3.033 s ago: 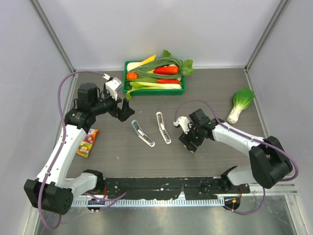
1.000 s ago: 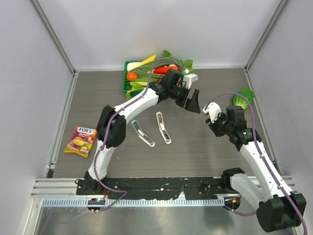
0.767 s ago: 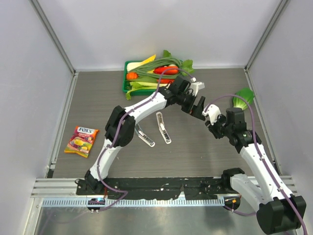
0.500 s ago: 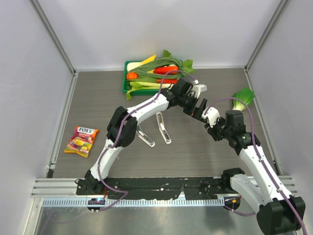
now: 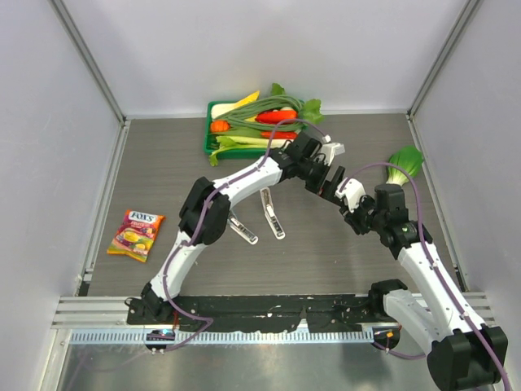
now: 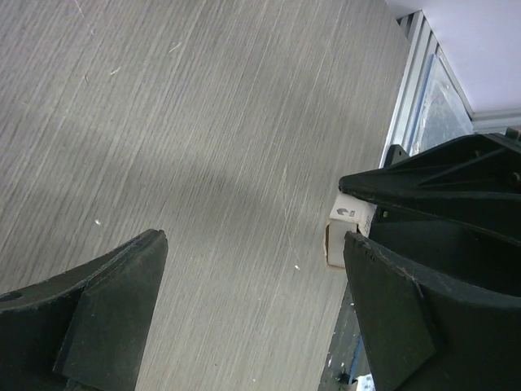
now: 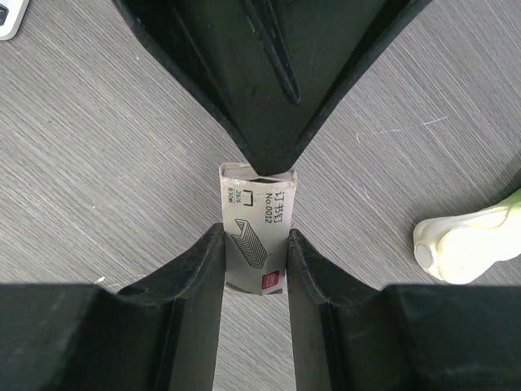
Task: Load the staples into the stapler
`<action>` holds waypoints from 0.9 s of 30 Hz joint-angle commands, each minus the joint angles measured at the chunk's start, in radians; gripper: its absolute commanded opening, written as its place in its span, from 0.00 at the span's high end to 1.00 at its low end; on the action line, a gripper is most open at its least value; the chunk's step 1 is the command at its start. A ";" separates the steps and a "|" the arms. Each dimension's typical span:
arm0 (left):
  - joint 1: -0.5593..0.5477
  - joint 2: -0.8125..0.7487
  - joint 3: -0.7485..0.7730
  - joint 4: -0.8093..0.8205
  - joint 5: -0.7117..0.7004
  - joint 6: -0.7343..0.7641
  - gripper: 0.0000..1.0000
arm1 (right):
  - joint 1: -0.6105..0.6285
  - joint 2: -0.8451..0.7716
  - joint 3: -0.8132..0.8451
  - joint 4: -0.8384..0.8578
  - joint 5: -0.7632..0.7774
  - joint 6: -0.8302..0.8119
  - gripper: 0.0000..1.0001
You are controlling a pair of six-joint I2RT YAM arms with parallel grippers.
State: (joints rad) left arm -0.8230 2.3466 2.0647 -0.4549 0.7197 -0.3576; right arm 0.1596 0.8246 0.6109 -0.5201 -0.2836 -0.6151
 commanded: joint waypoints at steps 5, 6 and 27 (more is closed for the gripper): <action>-0.016 0.025 0.026 -0.007 0.040 0.017 0.07 | -0.003 -0.024 -0.002 0.057 -0.016 0.011 0.63; -0.018 0.025 0.023 -0.005 0.040 0.020 0.08 | -0.003 -0.024 -0.002 0.058 -0.015 0.009 0.62; -0.054 0.069 0.028 -0.005 0.081 0.016 0.10 | -0.003 -0.004 -0.008 0.077 -0.065 0.003 0.62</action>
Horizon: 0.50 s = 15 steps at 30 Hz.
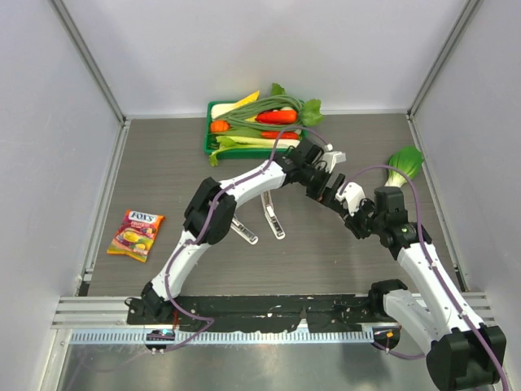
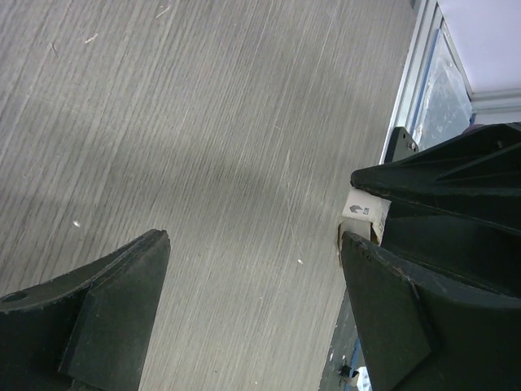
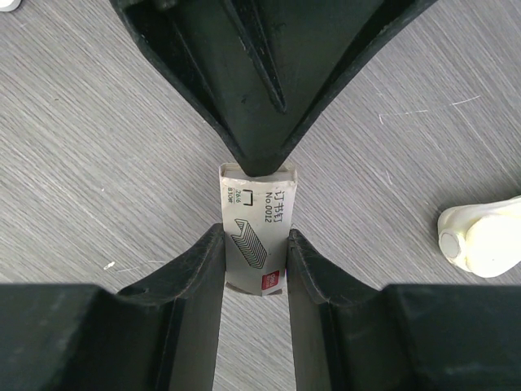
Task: Load the staples into the stapler
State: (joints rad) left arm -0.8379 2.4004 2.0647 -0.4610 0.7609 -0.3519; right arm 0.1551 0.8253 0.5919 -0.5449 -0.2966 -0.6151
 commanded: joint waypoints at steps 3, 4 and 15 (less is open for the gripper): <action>-0.047 0.025 0.026 0.005 0.046 0.004 0.11 | 0.001 0.011 0.006 0.106 -0.053 0.002 0.62; -0.049 0.026 0.026 0.011 0.051 -0.005 0.11 | 0.001 0.023 0.005 0.106 -0.055 0.000 0.62; -0.070 0.049 0.002 0.073 0.084 -0.071 0.11 | 0.001 0.081 -0.006 0.128 -0.058 -0.017 0.62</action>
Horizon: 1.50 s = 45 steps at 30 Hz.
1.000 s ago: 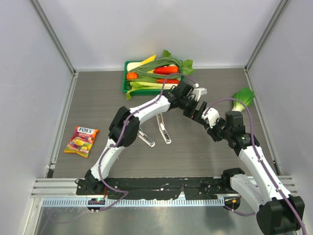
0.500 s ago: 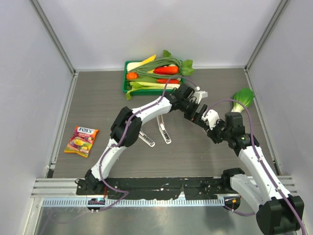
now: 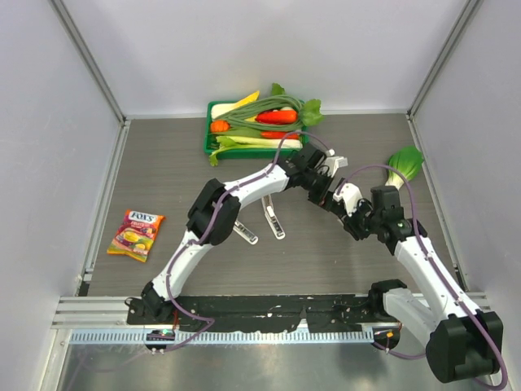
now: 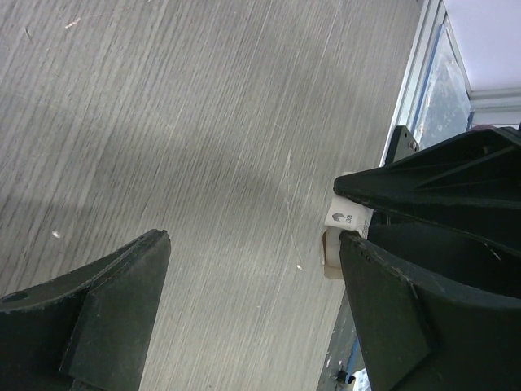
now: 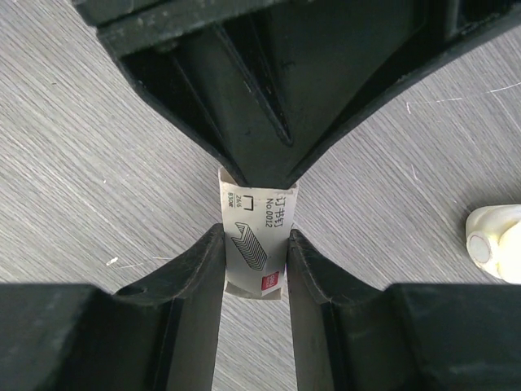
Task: Load the staples into the stapler
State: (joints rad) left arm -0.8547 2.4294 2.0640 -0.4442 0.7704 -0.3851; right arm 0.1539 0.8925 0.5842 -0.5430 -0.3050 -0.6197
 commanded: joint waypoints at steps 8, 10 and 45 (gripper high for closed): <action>-0.069 0.042 -0.007 0.071 0.089 -0.060 0.11 | 0.003 0.036 -0.014 0.172 -0.031 -0.006 0.62; -0.069 0.043 -0.010 0.070 0.087 -0.058 0.12 | 0.003 0.023 -0.017 0.190 -0.014 0.000 0.62; -0.066 0.057 -0.041 0.036 0.092 -0.017 0.69 | 0.003 0.100 -0.050 0.163 0.035 -0.058 0.53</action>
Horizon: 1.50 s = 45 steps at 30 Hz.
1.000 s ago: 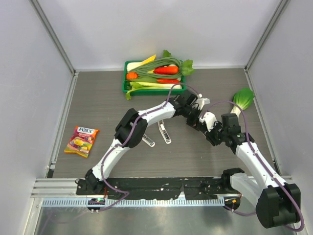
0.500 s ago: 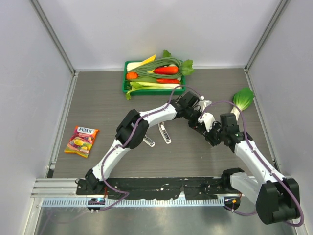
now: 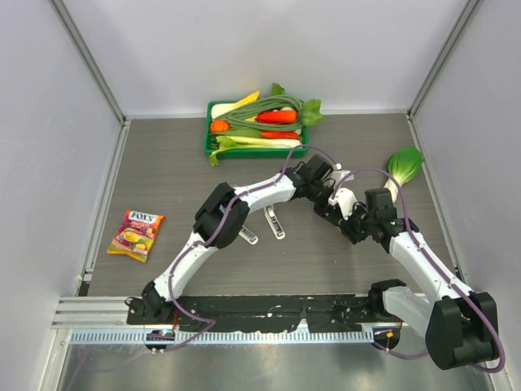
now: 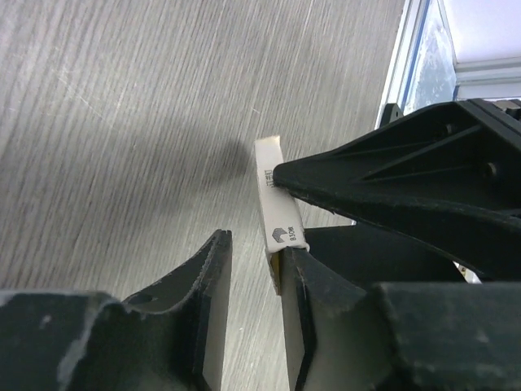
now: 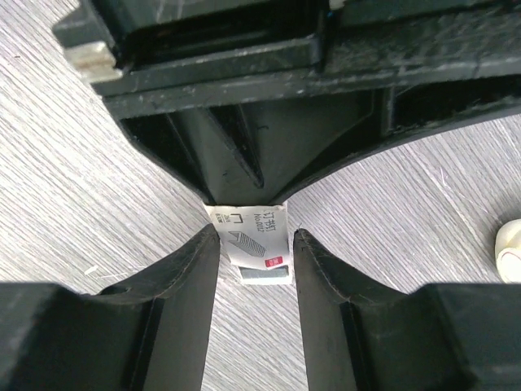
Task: Load the staples into the stapler
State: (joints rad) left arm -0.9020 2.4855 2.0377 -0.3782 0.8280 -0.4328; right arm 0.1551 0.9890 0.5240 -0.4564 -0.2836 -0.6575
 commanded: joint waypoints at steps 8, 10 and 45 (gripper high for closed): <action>-0.015 -0.002 -0.017 -0.045 0.019 0.046 0.86 | 0.001 0.014 0.004 0.062 0.030 -0.036 0.50; -0.014 -0.002 -0.017 -0.048 0.016 0.046 0.87 | 0.001 0.010 0.005 0.059 0.038 -0.042 0.47; 0.022 -0.013 -0.043 -0.031 0.025 0.037 0.88 | 0.000 -0.004 -0.073 -0.030 0.001 -0.191 0.48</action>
State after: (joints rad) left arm -0.8875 2.4855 1.9926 -0.4236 0.8307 -0.3870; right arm 0.1551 0.9760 0.4503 -0.5392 -0.2680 -0.8436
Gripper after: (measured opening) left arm 0.115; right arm 0.533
